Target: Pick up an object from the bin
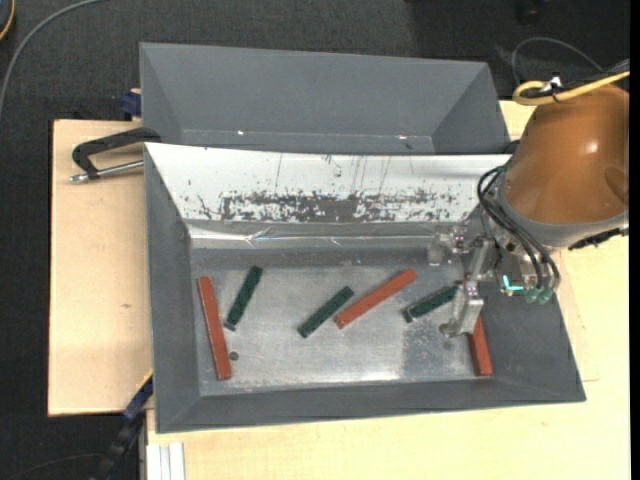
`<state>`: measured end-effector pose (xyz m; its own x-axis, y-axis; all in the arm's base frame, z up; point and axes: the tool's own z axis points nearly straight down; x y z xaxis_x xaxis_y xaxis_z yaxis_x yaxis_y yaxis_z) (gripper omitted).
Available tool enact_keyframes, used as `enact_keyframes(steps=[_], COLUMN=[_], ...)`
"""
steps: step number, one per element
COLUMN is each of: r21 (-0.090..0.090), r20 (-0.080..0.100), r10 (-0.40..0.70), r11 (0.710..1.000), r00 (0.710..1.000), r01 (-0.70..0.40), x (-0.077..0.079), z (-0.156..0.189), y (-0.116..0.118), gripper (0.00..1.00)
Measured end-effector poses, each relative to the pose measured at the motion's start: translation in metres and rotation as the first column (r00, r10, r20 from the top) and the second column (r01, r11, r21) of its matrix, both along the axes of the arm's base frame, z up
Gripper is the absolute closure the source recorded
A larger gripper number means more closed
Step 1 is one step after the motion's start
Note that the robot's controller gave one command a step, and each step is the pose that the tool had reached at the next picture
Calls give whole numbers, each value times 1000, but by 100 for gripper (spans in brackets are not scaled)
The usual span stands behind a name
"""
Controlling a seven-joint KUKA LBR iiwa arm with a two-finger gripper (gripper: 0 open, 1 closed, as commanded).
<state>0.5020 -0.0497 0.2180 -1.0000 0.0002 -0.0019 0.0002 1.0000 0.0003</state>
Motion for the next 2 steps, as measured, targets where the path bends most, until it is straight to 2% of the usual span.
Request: enact_keyframes(steps=[1,2], r21=[1,-1], r20=[0,6], r10=[224,225], r11=[974,974], r00=[974,974], r01=[-224,-225], x=[25,27], z=[-148,-145], y=[31,30], gripper=[0,100])
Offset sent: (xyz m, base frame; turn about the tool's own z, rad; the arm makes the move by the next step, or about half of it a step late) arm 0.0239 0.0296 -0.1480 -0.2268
